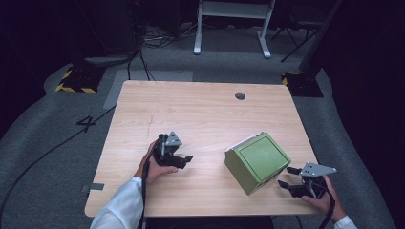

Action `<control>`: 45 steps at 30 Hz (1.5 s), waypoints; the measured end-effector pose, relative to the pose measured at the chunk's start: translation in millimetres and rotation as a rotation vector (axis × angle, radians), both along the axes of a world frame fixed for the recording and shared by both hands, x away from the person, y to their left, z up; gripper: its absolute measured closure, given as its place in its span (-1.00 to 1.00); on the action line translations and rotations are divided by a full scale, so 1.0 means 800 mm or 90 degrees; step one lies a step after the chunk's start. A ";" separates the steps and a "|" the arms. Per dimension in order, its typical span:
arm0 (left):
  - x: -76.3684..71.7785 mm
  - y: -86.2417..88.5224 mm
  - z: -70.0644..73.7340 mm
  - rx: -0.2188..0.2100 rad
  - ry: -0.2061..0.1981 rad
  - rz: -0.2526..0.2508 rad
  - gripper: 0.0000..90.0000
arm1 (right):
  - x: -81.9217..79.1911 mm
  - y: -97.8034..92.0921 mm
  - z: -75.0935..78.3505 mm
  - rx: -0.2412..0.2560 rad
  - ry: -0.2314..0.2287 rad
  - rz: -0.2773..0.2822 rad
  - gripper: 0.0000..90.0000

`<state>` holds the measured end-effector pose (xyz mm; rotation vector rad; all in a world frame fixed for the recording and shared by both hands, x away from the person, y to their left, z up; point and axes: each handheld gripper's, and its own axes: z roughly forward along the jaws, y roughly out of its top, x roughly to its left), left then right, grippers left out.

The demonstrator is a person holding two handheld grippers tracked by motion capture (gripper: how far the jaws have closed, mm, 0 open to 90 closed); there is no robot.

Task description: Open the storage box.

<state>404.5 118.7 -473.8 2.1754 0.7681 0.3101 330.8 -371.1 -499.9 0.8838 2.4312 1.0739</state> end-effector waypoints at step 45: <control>0.102 -0.213 0.022 0.050 0.068 -0.280 0.16 | 0.008 -0.006 -0.009 0.020 0.019 -0.029 -0.41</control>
